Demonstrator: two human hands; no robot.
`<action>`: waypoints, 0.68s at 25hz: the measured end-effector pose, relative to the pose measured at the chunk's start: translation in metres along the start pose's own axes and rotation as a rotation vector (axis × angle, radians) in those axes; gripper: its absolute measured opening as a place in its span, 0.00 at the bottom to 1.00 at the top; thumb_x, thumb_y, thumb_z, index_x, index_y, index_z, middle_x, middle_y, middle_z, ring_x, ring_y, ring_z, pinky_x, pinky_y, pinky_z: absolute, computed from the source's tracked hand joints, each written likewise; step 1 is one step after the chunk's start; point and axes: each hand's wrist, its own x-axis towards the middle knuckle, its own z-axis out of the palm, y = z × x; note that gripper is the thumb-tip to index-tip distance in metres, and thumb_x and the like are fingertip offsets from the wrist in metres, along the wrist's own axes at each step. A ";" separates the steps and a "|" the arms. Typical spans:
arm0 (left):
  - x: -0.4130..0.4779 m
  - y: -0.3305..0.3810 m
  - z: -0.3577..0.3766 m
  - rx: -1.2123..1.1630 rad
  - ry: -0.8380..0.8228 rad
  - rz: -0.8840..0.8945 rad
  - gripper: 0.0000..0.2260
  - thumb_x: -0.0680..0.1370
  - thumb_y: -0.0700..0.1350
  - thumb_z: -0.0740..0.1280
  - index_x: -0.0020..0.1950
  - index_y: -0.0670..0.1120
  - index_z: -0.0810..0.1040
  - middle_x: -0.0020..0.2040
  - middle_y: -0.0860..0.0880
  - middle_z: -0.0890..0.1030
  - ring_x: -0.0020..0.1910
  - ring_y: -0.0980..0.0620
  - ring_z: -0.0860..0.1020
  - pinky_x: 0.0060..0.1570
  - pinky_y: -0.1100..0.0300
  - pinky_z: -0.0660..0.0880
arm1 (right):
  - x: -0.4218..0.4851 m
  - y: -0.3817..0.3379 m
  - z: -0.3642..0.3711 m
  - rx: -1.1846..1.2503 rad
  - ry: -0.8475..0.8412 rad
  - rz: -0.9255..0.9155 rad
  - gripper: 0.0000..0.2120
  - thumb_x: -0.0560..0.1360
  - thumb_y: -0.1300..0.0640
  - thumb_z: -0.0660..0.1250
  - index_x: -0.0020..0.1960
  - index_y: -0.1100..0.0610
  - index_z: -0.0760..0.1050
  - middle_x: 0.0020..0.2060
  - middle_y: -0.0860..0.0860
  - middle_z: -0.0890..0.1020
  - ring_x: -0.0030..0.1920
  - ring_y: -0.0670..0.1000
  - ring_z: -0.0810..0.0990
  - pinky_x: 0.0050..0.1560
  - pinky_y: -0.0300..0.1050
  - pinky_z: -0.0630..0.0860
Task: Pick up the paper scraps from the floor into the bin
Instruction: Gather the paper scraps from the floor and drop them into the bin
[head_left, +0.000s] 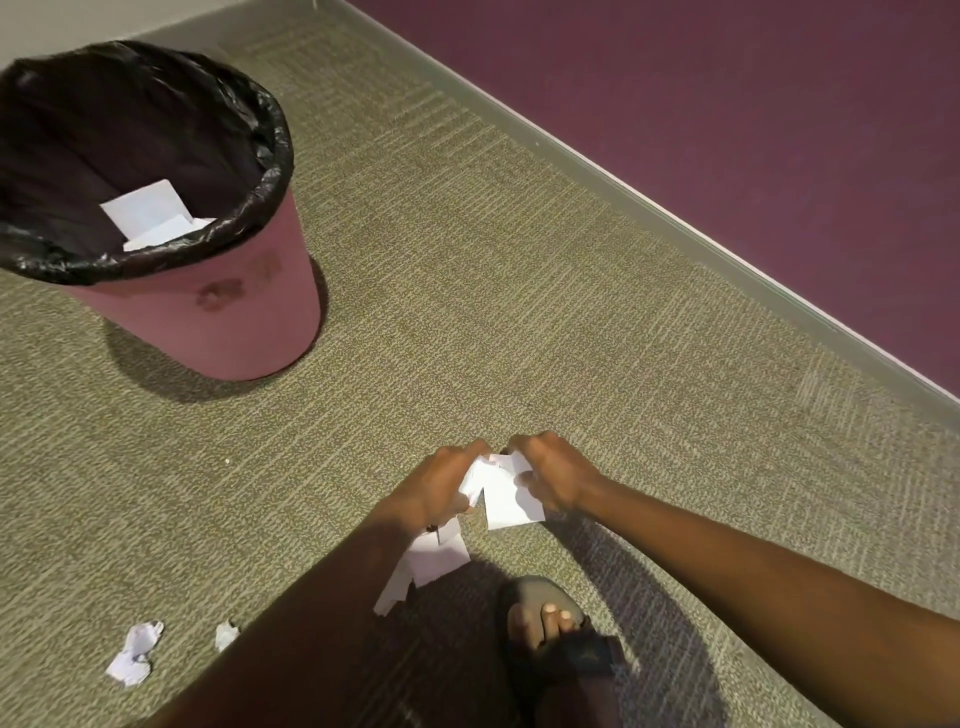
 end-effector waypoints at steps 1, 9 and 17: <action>-0.001 -0.001 -0.004 -0.049 0.024 -0.025 0.29 0.70 0.33 0.73 0.66 0.52 0.67 0.52 0.46 0.79 0.45 0.49 0.77 0.38 0.56 0.72 | 0.002 -0.003 -0.004 -0.007 0.020 -0.002 0.11 0.75 0.64 0.68 0.57 0.62 0.75 0.46 0.58 0.82 0.42 0.57 0.81 0.34 0.45 0.74; -0.042 -0.020 -0.066 -0.186 0.279 -0.100 0.29 0.71 0.37 0.75 0.67 0.51 0.67 0.45 0.47 0.79 0.38 0.53 0.77 0.36 0.57 0.78 | 0.005 -0.048 -0.039 0.002 0.174 -0.096 0.04 0.75 0.67 0.64 0.48 0.61 0.74 0.38 0.55 0.81 0.34 0.53 0.79 0.28 0.46 0.73; -0.124 0.006 -0.202 -0.311 0.690 -0.038 0.32 0.65 0.41 0.80 0.63 0.57 0.69 0.52 0.48 0.77 0.52 0.44 0.75 0.49 0.50 0.76 | 0.034 -0.123 -0.146 0.209 0.716 -0.348 0.04 0.76 0.61 0.68 0.50 0.61 0.74 0.41 0.53 0.79 0.37 0.51 0.75 0.34 0.42 0.70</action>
